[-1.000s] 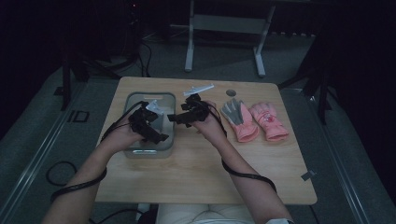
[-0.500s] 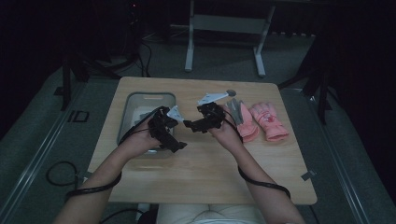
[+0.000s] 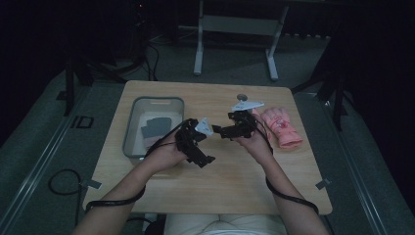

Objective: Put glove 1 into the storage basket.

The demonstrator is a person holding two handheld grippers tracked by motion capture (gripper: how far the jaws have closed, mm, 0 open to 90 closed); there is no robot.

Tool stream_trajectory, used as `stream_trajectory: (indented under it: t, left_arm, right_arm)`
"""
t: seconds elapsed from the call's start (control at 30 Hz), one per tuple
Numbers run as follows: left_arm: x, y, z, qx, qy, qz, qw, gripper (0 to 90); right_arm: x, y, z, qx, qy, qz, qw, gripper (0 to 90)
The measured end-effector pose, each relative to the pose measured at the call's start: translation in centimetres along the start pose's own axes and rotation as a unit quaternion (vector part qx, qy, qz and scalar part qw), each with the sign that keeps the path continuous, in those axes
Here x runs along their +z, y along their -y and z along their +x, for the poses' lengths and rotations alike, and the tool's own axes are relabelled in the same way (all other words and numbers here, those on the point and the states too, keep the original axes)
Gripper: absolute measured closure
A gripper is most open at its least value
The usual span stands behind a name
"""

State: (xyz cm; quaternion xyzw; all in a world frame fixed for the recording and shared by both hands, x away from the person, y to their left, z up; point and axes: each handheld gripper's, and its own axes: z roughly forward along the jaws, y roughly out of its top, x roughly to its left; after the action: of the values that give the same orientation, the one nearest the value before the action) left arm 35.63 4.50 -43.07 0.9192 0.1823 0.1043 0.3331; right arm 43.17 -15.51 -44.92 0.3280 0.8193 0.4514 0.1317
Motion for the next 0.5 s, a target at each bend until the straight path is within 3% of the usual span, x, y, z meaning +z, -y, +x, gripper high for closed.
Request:
stream_trajectory:
  t: [0.07,0.13,0.23,0.3,0.33,0.4,0.5]
  left_arm:
    - [0.5,-0.2,-0.7,0.012,0.004,0.006,0.9999,0.0]
    - [0.8,-0.3,-1.2,0.012,0.017,-0.007,0.9998,0.0]
    - [1.7,-0.3,-2.3,0.024,0.019,-0.003,0.9995,0.0]
    - [1.7,-0.3,-2.3,0.024,0.019,-0.003,0.9995,0.0]
    - [2.3,0.3,-3.5,0.031,0.02,-0.01,0.9993,0.0]
    - [2.5,0.6,-3.9,0.031,0.02,-0.013,0.9992,0.0]
    - [3.4,2.0,-5.7,0.027,0.012,-0.027,0.9992,0.0]
  right_arm:
    - [-0.3,0.2,-0.3,0.004,0.001,-0.007,1.0,15.0]
    - [-0.8,0.5,-0.6,0.007,0.004,-0.015,0.9999,17.2]
    - [-1.5,0.9,-1.2,0.002,0.011,-0.022,0.9997,24.4]
    - [-1.6,1.1,-1.4,-0.002,0.014,-0.021,0.9997,24.4]
    - [-2.0,1.5,-1.8,-0.005,0.018,-0.021,0.9996,29.6]
    - [-2.2,1.7,-2.1,-0.007,0.017,-0.021,0.9996,30.7]
    - [-3.0,2.5,-3.0,-0.023,0.044,-0.02,0.9986,36.1]
